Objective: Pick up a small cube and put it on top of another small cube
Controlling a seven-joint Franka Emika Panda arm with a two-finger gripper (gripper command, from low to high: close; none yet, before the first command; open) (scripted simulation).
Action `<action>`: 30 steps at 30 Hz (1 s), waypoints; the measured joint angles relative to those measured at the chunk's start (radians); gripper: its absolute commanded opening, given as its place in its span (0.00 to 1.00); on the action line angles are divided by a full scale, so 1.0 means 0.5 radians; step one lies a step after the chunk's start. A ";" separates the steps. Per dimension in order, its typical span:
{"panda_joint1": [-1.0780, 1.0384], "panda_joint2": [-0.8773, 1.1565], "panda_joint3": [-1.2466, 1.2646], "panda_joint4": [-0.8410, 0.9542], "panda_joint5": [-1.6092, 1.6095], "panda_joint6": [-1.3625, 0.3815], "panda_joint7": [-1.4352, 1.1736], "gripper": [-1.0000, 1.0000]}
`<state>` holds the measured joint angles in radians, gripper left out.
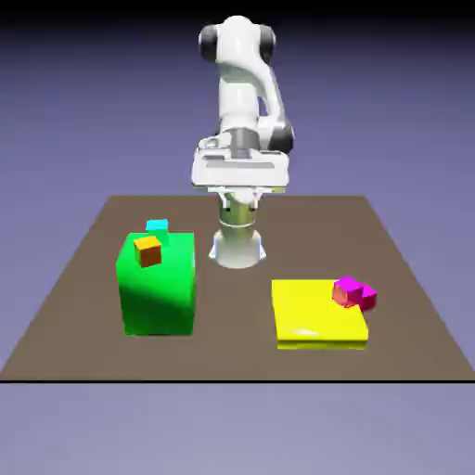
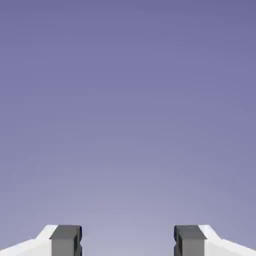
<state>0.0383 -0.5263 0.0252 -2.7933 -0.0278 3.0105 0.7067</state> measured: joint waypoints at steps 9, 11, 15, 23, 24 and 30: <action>0.392 0.652 0.376 0.249 -0.414 -0.396 -0.512 0.50; 0.477 0.797 0.459 0.304 -0.506 -0.484 -0.625 0.50; 0.638 1.087 0.626 0.414 -0.690 -0.659 -0.853 0.50; 0.934 1.572 0.807 0.587 -1.035 -0.864 -1.115 0.50; 0.968 1.645 0.751 0.603 -1.118 -0.818 -1.054 0.50; 1.083 1.893 0.556 0.658 -1.403 -0.660 -0.844 0.00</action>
<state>0.5799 0.4202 0.3032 -2.4644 -0.7291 2.6806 0.2848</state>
